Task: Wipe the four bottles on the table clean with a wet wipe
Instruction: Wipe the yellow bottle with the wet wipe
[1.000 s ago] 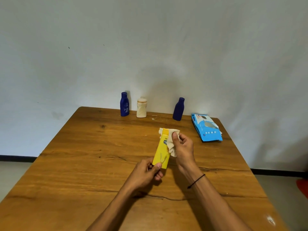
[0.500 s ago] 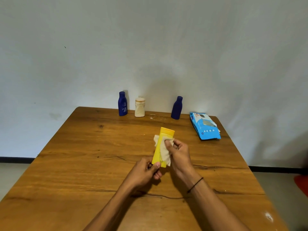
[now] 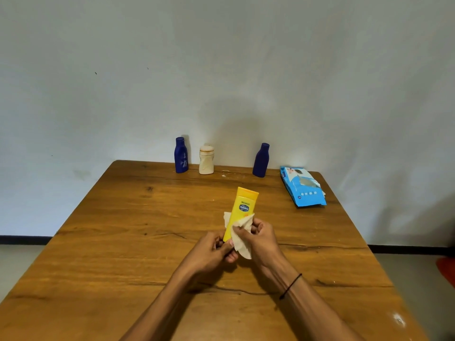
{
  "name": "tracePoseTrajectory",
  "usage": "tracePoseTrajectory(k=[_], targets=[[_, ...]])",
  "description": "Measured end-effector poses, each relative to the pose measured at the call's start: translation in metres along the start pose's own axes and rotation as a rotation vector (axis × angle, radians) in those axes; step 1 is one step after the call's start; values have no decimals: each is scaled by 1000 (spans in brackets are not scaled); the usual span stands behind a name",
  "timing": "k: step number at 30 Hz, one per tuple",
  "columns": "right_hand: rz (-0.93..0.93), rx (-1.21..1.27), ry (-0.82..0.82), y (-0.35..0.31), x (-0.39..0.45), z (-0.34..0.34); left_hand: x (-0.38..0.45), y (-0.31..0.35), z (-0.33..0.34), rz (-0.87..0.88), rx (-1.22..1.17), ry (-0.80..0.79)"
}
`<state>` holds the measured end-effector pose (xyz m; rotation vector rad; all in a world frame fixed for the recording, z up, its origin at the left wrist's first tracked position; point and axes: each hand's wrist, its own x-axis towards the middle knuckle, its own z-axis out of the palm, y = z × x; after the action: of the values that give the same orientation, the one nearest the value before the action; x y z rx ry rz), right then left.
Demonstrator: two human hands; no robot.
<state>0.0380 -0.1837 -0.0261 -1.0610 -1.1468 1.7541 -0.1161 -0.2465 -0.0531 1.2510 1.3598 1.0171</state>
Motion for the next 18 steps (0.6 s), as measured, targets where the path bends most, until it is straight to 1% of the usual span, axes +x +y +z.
tracePoseTrajectory(k=[3,6,8,13,16,18], targets=[[21,154,18,-23,12,1,-2,2,2,-20,-77,-41],[55,317,-31,-43,18,2,-5,3,3,-77,-198,-36],[74,332,-94,-44,14,4,-7,3,2,-101,-265,-56],[116,235,-259,-22,-9,9,-7,8,-6,-156,-480,-85],[170,294,-319,-20,-13,6,-8,7,-7,-202,-616,-128],[220,362,-307,-23,-12,4,-11,7,-8,-228,-681,-172]])
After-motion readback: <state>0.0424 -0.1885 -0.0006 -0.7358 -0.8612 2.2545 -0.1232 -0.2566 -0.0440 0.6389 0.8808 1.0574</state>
